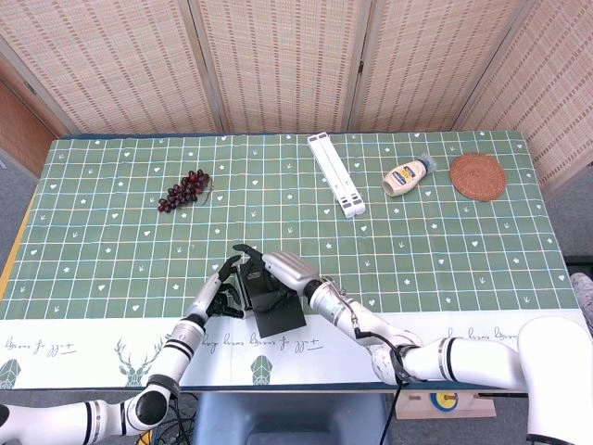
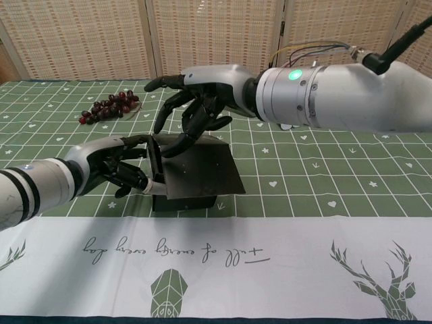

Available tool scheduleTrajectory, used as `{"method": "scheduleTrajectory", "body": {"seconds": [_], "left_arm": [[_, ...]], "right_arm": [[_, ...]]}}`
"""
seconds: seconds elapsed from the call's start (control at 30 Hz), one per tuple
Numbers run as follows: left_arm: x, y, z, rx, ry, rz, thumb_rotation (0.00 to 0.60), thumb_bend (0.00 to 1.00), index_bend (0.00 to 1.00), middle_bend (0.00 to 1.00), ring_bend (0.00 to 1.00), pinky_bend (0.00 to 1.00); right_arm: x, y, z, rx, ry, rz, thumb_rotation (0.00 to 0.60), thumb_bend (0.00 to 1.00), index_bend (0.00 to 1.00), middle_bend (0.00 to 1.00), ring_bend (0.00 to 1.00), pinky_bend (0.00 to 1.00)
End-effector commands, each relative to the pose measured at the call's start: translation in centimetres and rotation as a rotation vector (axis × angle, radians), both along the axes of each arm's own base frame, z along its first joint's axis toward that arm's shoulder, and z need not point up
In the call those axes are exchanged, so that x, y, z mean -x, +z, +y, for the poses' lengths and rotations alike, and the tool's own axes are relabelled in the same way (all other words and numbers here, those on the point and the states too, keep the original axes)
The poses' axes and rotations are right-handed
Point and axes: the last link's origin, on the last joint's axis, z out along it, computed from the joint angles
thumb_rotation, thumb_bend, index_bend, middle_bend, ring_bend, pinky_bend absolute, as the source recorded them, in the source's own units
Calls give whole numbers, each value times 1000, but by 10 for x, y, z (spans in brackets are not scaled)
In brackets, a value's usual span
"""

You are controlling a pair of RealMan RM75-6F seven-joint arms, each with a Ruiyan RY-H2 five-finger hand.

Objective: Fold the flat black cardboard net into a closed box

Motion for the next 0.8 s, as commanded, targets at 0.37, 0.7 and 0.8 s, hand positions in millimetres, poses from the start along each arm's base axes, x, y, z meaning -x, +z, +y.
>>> {"method": "scheduleTrajectory", "body": {"seconds": [0.37,0.7,0.8], "left_arm": [[7,13,-6,8,-108,37,600,54,0,0,499,806],[28,36,0,-148,-251,202,600,54,0,0,488,805],[35,44,4,-187,-254,221,600,54,0,0,486,805]], "right_arm": [[-5,-17,4,168,143,169,600,0,45,292,633,971],[9,-22,8,269,221,278,600,60,83,291,634,971],[11,-23,11,286,248,298,600,65,99,291,634,971]]}}
